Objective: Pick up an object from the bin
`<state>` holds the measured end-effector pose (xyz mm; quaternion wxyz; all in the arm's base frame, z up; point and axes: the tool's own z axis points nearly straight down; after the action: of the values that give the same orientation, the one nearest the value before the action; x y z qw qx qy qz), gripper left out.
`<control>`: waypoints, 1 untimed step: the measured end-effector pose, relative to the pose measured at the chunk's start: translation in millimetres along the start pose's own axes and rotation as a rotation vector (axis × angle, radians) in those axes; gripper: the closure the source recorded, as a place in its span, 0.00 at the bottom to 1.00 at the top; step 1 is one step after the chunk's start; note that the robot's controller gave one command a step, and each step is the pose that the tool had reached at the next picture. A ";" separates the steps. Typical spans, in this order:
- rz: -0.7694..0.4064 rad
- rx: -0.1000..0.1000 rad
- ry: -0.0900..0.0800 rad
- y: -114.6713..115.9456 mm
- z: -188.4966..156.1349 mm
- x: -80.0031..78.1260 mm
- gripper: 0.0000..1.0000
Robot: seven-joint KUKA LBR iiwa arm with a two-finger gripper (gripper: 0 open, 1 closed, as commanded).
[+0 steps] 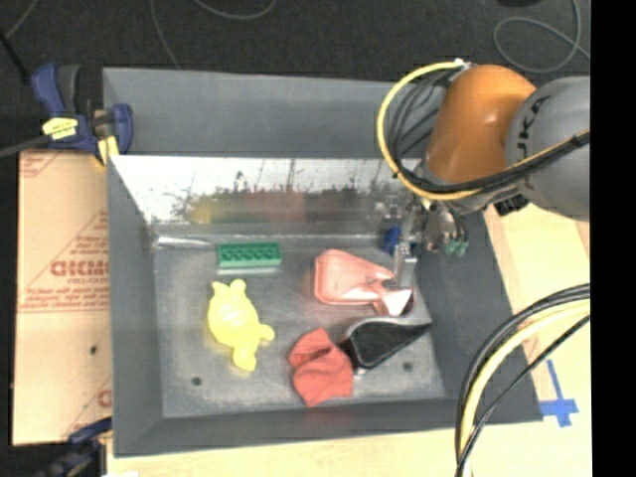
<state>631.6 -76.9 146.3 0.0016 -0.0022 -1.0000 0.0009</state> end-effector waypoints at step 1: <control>-0.001 0.001 -0.007 0.0 -5.1 -1.4 0.00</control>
Offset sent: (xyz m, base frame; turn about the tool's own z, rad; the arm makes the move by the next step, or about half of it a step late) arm -0.0054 0.0251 -0.0651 -0.1724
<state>633.0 -76.8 151.5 -0.0020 -0.0017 -1.0000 0.0014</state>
